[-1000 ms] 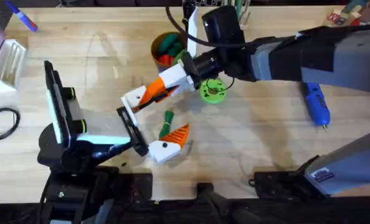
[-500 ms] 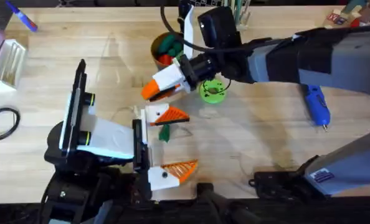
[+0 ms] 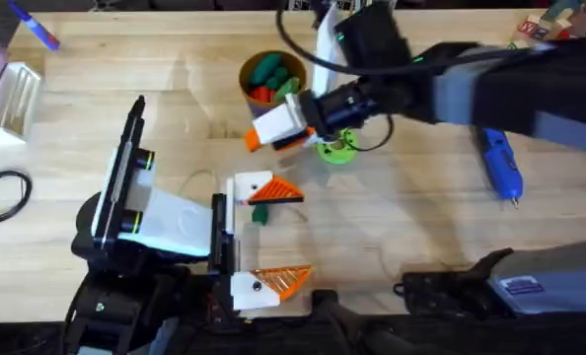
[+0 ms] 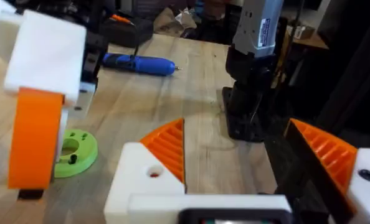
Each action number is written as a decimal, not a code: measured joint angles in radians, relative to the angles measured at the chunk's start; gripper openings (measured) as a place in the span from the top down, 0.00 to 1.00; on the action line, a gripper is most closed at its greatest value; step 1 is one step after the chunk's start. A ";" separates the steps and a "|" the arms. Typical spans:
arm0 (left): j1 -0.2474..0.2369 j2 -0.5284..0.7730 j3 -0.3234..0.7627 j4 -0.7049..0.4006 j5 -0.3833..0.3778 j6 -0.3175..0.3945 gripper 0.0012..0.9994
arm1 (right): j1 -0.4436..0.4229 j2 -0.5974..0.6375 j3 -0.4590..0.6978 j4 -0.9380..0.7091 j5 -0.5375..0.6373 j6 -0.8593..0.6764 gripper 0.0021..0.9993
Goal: Pick up the gripper from the table and insert it into the empty holder that is missing its gripper. Then pick up a screw, insert it into the mounting hole, and use the screwdriver to tighten it. Finally, clean up the table by picking up the vegetable and placing it into the bucket.
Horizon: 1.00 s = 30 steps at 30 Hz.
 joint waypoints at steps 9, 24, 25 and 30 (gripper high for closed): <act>0.000 0.000 0.000 -0.002 0.007 0.000 0.01 | -0.025 -0.273 0.014 -0.423 0.592 -0.208 0.07; 0.000 0.000 0.000 -0.003 0.011 0.000 0.01 | 0.010 -0.046 0.014 -0.363 0.860 -0.308 0.44; 0.000 0.000 0.000 -0.003 0.011 0.000 0.01 | 0.019 -0.038 0.014 -0.351 0.861 -0.311 0.45; 0.000 0.000 0.000 -0.003 0.012 0.000 0.01 | 0.057 -0.019 0.014 -0.320 0.870 -0.326 0.54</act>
